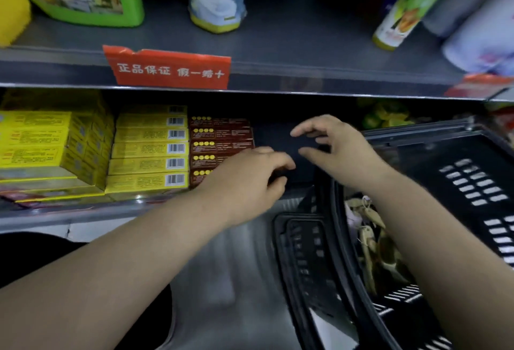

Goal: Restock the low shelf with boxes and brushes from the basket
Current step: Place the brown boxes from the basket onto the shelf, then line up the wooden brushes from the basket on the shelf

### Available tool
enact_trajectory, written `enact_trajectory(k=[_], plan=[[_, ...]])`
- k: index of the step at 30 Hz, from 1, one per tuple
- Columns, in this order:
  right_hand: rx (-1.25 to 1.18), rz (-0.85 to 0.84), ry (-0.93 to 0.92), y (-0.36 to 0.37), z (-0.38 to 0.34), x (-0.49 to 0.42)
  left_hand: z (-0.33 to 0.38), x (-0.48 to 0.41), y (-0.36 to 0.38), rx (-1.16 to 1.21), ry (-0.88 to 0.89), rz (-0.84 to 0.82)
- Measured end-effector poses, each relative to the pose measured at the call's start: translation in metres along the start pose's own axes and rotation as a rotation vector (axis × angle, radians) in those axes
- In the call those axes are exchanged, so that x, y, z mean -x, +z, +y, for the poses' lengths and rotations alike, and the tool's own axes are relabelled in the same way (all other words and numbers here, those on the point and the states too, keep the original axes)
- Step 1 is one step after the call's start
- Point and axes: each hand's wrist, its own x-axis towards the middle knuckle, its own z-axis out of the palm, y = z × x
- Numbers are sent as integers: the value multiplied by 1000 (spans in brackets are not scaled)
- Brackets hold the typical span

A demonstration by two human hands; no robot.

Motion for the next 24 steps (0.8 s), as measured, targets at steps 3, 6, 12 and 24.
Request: enact_trajectory(k=[3, 6, 12, 24], plan=[[-84, 126, 56, 0, 17, 53, 29, -3, 16, -53, 153, -53], [-216, 147, 131, 6, 38, 98, 53, -6, 33, -126, 229, -140], [-233, 24, 461, 17, 106, 151, 93, -25, 58, -244, 291, -263], [452, -354, 1008, 2, 265, 138, 122, -70, 115, -234, 341, -279]])
